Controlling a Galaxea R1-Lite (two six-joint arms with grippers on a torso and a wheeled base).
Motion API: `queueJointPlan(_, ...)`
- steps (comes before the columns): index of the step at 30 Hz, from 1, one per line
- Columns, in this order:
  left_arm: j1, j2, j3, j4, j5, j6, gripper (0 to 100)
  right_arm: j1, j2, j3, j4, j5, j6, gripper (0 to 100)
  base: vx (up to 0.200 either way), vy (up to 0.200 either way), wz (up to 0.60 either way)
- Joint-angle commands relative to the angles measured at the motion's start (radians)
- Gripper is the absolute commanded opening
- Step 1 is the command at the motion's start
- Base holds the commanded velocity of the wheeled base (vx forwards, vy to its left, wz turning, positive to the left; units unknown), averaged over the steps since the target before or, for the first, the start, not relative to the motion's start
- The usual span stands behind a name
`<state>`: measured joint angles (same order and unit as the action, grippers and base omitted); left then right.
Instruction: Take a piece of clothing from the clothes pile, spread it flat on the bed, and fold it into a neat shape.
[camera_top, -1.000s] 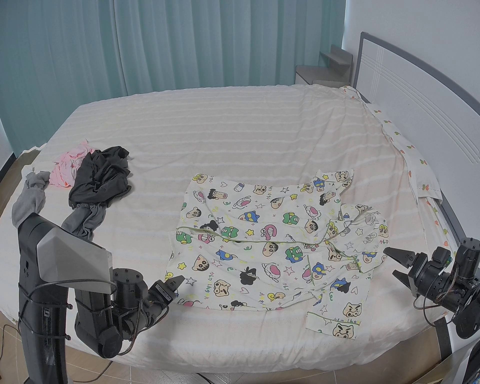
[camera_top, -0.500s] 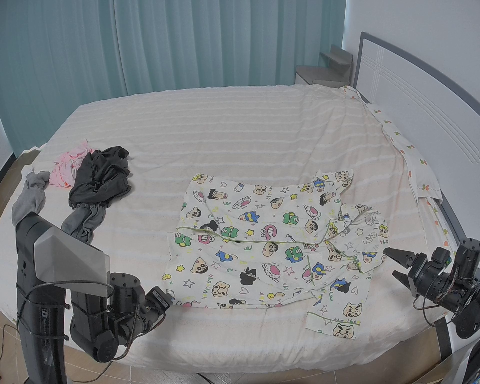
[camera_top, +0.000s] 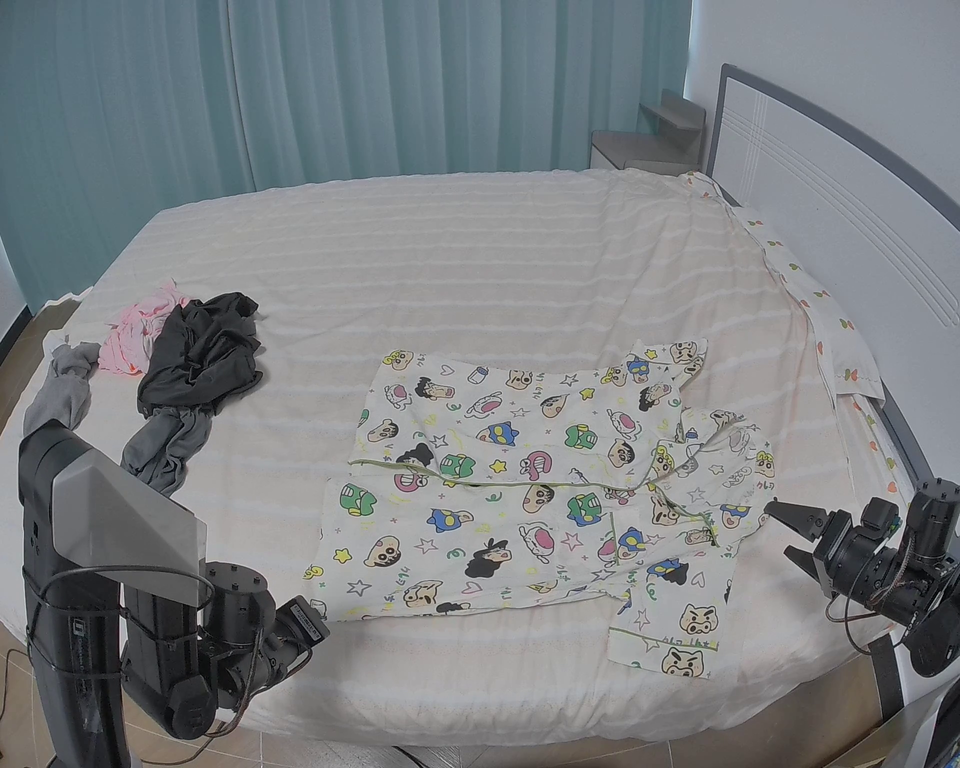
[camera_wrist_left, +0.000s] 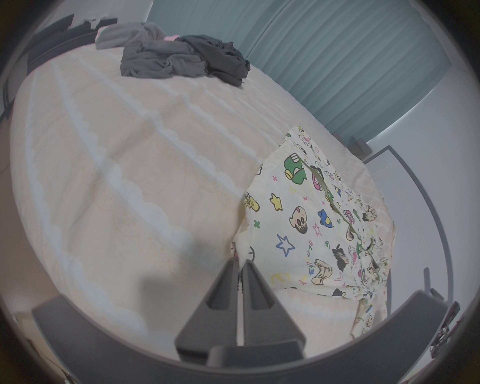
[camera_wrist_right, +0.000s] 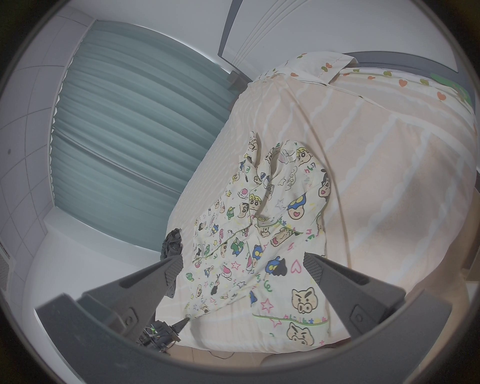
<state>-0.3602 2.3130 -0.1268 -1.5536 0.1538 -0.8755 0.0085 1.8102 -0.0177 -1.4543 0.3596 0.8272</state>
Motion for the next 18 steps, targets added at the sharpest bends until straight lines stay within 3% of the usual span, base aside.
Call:
queueJointPlan(1, -0.005, 0.002, 0.006, -0.002, 0.026, 0.017, 0, -0.009, 0.064, 0.018, 0.025, -0.001, -0.056, 100, 0.000, 0.000, 0.00)
queueJointPlan(10, -0.017, 0.005, 0.012, -0.002, 0.024, 0.012, 0, 0.002, 0.281, 0.018, 0.068, 0.016, -0.229, 100, 0.000, 0.000, 0.00)
queueJointPlan(14, -0.019, 0.005, 0.012, -0.002, 0.020, 0.009, 0, 0.028, 0.371, 0.018, 0.031, 0.125, -0.327, 100, 0.000, 0.000, 0.00)
queueJointPlan(18, -0.020, 0.005, 0.012, -0.002, 0.020, 0.006, 0, 0.033, 0.403, 0.018, 0.008, 0.162, -0.356, 100, 0.000, 0.000, 0.00)
